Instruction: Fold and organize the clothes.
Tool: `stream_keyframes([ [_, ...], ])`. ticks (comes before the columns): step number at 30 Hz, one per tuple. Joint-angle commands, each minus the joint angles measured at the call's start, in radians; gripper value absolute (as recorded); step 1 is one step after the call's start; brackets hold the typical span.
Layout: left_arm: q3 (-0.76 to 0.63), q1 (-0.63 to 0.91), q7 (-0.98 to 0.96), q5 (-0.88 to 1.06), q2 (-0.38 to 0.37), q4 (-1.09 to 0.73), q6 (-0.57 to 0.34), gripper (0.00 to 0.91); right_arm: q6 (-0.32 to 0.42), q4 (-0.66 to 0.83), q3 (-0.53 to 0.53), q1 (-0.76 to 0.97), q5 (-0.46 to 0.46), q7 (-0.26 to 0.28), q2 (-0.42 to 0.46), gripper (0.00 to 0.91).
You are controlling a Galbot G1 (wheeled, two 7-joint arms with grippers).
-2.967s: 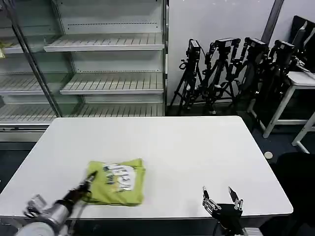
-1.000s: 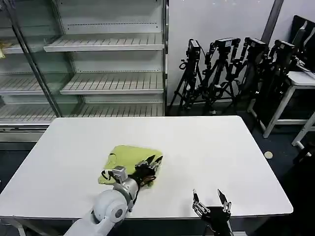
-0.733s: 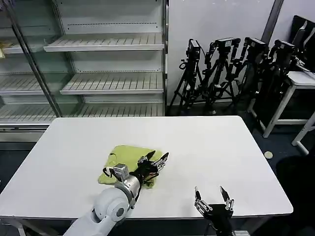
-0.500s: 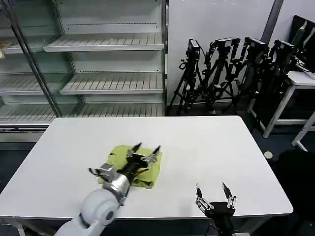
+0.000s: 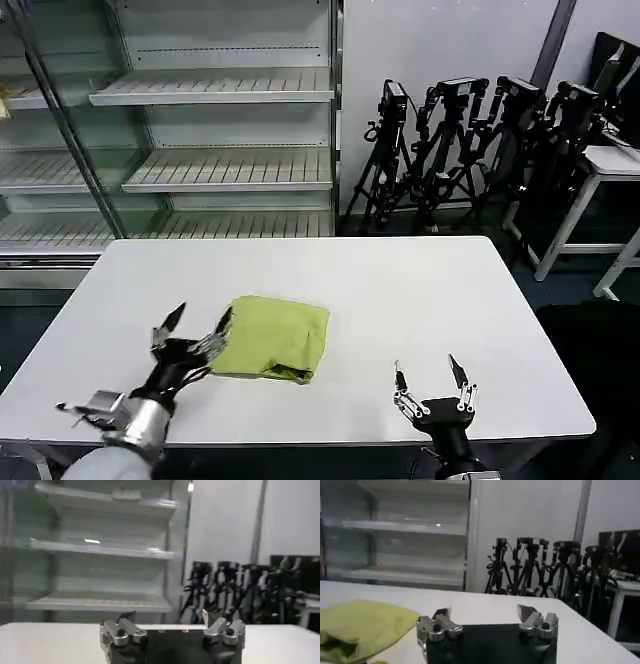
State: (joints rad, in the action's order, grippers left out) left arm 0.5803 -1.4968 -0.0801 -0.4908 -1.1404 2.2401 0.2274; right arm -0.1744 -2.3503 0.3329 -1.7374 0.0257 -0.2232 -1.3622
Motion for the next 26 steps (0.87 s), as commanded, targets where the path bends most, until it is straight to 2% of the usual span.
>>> stream_keyframes([
  [1, 0.25, -0.241, 0.056, 0.062, -0.053, 0.094, -0.018, 0.907, 0.042, -0.002, -0.025, 0.009, 0.04, 0.011, -0.022, 0.907],
  [21, 0.196, -0.306, 0.068, 0.109, -0.105, 0.132, -0.052, 0.907, 0.049, -0.04, -0.001, 0.014, 0.02, -0.032, -0.026, 0.907],
  [24, 0.19, -0.309, 0.073, 0.113, -0.106, 0.14, -0.052, 0.907, 0.075, -0.043, 0.005, 0.004, 0.042, -0.019, -0.019, 0.907],
  [26, 0.187, -0.31, 0.077, 0.116, -0.106, 0.142, -0.054, 0.907, 0.077, -0.044, 0.006, 0.005, 0.02, -0.011, -0.026, 0.907],
])
